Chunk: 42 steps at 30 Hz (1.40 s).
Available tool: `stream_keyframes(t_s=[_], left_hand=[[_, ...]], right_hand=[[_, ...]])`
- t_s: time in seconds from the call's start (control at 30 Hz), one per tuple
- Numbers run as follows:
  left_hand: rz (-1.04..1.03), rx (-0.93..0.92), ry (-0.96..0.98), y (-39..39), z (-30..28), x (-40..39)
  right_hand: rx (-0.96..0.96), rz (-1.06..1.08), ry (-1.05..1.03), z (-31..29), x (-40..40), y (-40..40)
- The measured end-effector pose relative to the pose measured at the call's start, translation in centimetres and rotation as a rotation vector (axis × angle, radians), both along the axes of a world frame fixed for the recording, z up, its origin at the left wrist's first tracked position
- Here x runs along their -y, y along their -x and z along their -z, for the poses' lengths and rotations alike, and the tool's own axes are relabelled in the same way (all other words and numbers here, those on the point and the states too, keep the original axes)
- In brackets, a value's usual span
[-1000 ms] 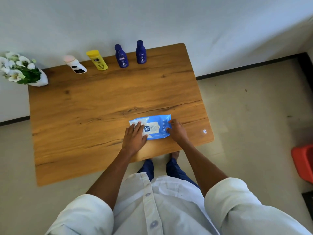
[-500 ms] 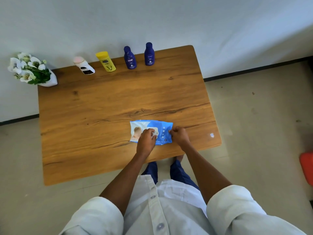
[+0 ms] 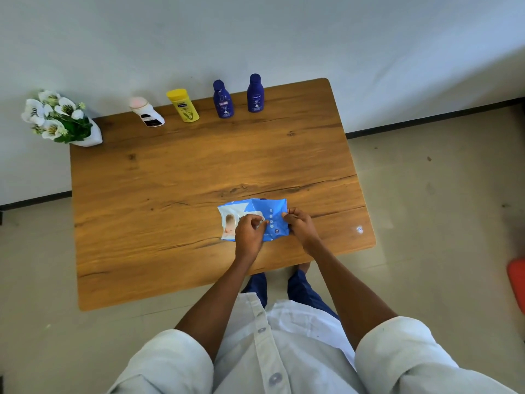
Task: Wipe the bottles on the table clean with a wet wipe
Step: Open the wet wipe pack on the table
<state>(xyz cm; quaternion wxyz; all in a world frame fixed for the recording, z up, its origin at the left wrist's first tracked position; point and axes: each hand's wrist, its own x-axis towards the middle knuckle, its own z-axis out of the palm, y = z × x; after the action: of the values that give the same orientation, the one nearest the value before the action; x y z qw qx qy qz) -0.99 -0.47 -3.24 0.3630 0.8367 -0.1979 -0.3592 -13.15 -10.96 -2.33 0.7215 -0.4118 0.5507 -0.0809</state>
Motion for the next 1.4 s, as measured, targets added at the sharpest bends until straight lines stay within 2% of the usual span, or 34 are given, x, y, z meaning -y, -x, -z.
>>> stream_keyframes(t_s=[0.4, 0.7, 1.13, 1.23, 1.4], left_hand=[[-0.016, 0.057, 0.058, 0.0, 0.1, -0.8], [-0.022, 0.039, -0.038, -0.9, -1.0, -0.1], [-0.199, -0.152, -0.187, -5.0, -0.6, -1.9], [-0.21, -0.155, -0.19, -5.7, -0.4, -2.4], [-0.22, -0.128, -0.227, -6.5, 0.2, -2.8]], right_hand=[[0.069, 0.017, -0.054, -1.4, -0.1, -0.6], [0.062, -0.004, -0.045, -2.0, 0.8, -1.0], [-0.34, -0.06, 0.075, 1.3, 4.2, 0.4], [-0.411, -0.106, 0.094, 2.2, 4.5, 0.5], [-0.569, -0.186, 0.218, 0.6, 4.1, -0.1]])
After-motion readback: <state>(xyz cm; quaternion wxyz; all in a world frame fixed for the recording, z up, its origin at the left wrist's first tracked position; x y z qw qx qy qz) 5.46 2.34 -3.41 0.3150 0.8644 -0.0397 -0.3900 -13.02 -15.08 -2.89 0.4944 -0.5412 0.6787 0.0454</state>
